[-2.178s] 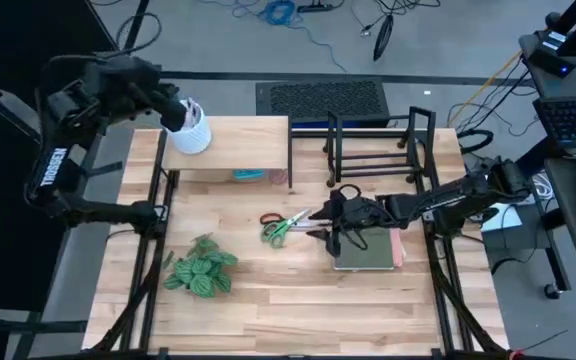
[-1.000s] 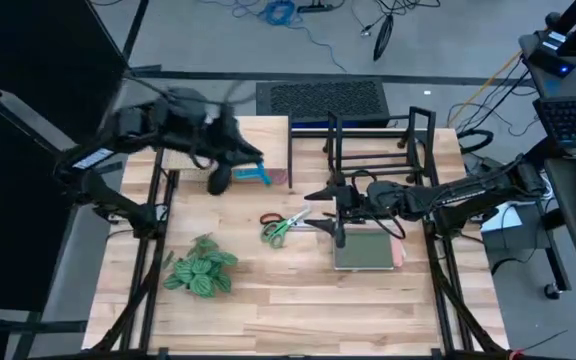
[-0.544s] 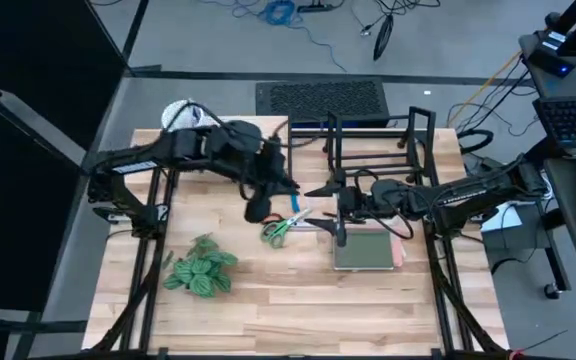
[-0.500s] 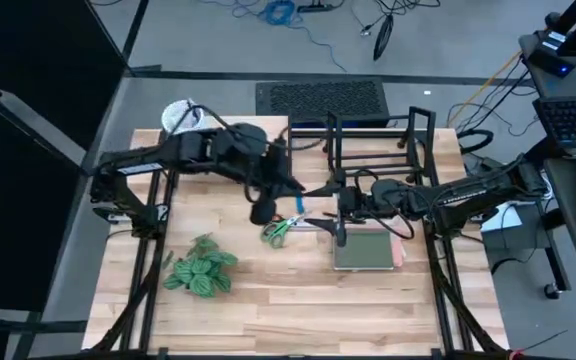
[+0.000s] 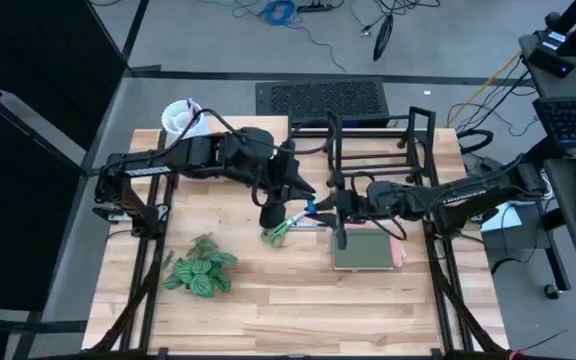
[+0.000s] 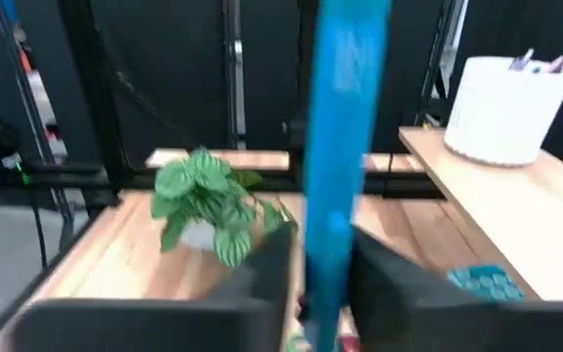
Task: Stock shelves
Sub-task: Remove the blue pen from the white pen holder
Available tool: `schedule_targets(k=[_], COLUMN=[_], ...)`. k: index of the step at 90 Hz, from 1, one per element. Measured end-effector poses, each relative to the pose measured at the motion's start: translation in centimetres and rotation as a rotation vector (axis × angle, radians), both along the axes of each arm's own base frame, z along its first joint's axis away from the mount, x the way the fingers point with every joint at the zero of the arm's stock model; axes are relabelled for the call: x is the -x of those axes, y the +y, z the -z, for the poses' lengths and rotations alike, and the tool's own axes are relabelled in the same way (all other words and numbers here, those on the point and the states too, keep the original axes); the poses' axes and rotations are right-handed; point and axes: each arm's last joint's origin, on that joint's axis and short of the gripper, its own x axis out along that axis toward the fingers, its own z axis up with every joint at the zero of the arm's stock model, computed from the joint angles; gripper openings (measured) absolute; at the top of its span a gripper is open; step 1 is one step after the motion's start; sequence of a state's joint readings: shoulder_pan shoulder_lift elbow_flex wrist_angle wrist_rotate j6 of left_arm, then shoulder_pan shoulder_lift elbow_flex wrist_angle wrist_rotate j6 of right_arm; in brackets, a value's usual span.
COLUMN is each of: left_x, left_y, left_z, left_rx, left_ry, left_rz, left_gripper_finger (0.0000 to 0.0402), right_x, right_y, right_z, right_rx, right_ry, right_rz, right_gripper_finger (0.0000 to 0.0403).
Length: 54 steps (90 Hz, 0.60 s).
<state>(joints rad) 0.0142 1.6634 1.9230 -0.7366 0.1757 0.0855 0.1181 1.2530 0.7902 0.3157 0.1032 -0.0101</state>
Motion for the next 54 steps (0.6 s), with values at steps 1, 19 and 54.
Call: schedule_targets(k=[1, 19, 54], left_x=[0.0, 0.6, 2.8], left_y=[0.0, 0.8, 0.3], left_z=[0.0, 1.3, 4.9], left_rx=[0.002, 0.021, -0.038], left_ry=[0.002, 0.146, 0.514], left_rz=[-0.001, -0.044, -0.167], left_gripper_finger=[0.0027, 0.0051, 0.0115], right_x=[0.0, 0.6, 3.3], right_y=[0.0, -0.3, -2.3], right_z=[0.0, 1.4, 6.4], right_rx=[0.003, -0.002, -0.031], right_ry=[0.005, 0.171, 0.754], right_rz=[0.000, 0.023, 0.152], right_gripper_finger=[0.0020, 0.0018, 0.0018])
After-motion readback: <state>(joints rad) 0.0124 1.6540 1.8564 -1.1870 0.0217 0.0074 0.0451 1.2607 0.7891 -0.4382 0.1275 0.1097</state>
